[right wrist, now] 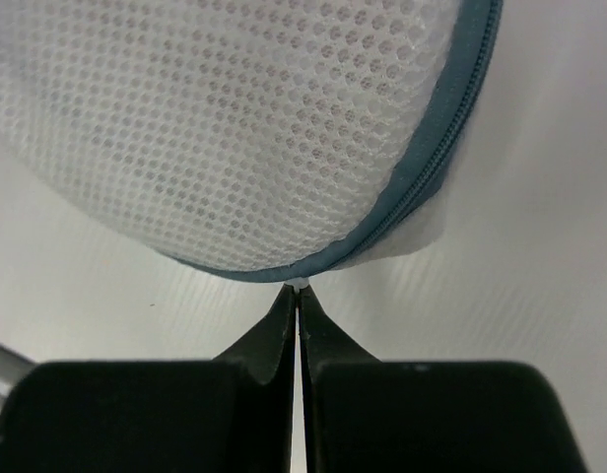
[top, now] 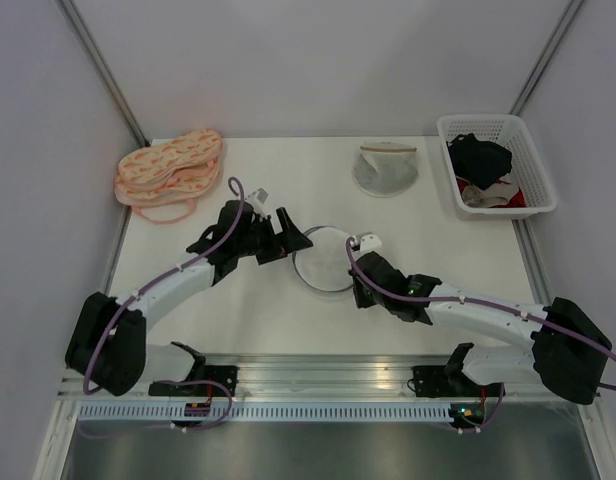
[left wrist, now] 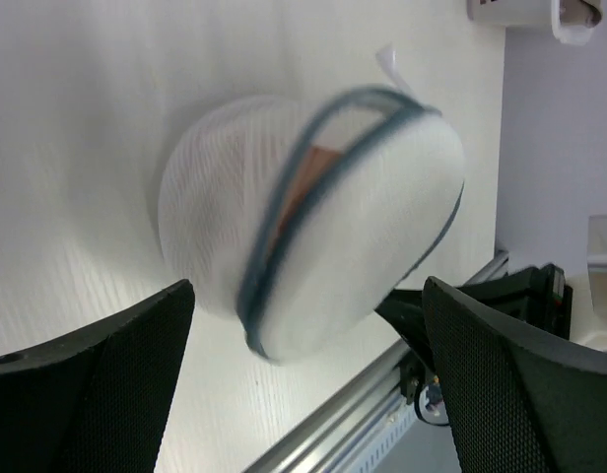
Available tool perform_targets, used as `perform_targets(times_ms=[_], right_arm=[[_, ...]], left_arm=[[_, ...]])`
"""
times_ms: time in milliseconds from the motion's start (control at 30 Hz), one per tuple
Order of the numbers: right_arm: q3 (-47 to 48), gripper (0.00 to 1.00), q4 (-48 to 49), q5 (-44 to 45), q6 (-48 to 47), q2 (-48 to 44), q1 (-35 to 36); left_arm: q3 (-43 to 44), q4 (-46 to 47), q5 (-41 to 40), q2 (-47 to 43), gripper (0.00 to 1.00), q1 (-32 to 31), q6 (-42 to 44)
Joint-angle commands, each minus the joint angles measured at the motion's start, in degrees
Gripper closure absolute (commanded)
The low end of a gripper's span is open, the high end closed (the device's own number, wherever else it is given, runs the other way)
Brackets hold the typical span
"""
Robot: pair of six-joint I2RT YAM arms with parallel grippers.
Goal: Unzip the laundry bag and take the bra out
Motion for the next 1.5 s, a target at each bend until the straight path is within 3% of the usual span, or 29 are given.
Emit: perform_targets(times_ms=[0, 100, 267, 433, 600, 667, 767, 800, 867, 900, 967, 1267, 1467], right_arm=[[-1.4, 0.99, 9.5, -11.2, -1.8, -2.9, -0.1], [-2.5, 1.00, 15.1, -19.9, -2.6, -3.5, 0.0], [-1.0, 1.00, 20.1, -27.1, -3.5, -1.0, -0.1], [0.3, 1.00, 20.1, -28.5, -3.5, 0.8, 0.0], [-0.5, 1.00, 17.6, -27.6, -4.2, -1.7, 0.6], [-0.6, 1.00, 16.6, -27.4, -4.5, -2.5, 0.7], [-0.7, 1.00, 14.2, -26.4, -4.7, -4.3, 0.7], [-0.8, 1.00, 13.4, -26.2, -4.7, -5.1, 0.8], [-0.7, 1.00, 12.3, -25.6, -5.1, -5.9, 0.9], [-0.5, 1.00, 11.4, -25.3, -5.2, -6.5, 0.8], [0.2, 1.00, 9.6, -22.9, -5.6, -7.0, 0.8], [1.9, 1.00, -2.7, -17.3, -6.3, -6.2, 0.8], [6.0, 1.00, -16.0, 1.6, -1.6, -3.5, 0.9]], left_arm=[[-7.3, 1.4, -2.3, -10.8, 0.00, -0.2, -9.2], [-14.5, 3.8, -1.6, -19.6, 0.00, -1.3, -15.0], [-22.0, 9.6, 1.7, -24.6, 0.00, -4.5, -22.0], [-25.3, 23.7, 1.6, -19.8, 0.00, -6.6, -27.2], [-20.0, 28.1, 1.3, -10.6, 0.02, -9.3, -27.0], [-17.4, 30.5, 2.0, -6.2, 0.07, -10.5, -26.7], [-15.6, 33.8, 3.7, -0.8, 0.30, -11.2, -26.9], [-15.6, 35.7, 4.0, 0.0, 0.49, -11.3, -27.3], [-16.1, 37.3, 4.4, 1.6, 0.68, -11.3, -27.8], [-16.2, 37.4, 4.4, 1.8, 0.84, -11.3, -28.0], [-16.3, 36.8, 3.9, 1.7, 0.97, -11.3, -27.6], [-15.2, 25.6, 2.0, -3.7, 0.98, -10.4, -21.1], [-13.3, 21.4, 5.8, -3.5, 0.98, -9.8, -15.8]])
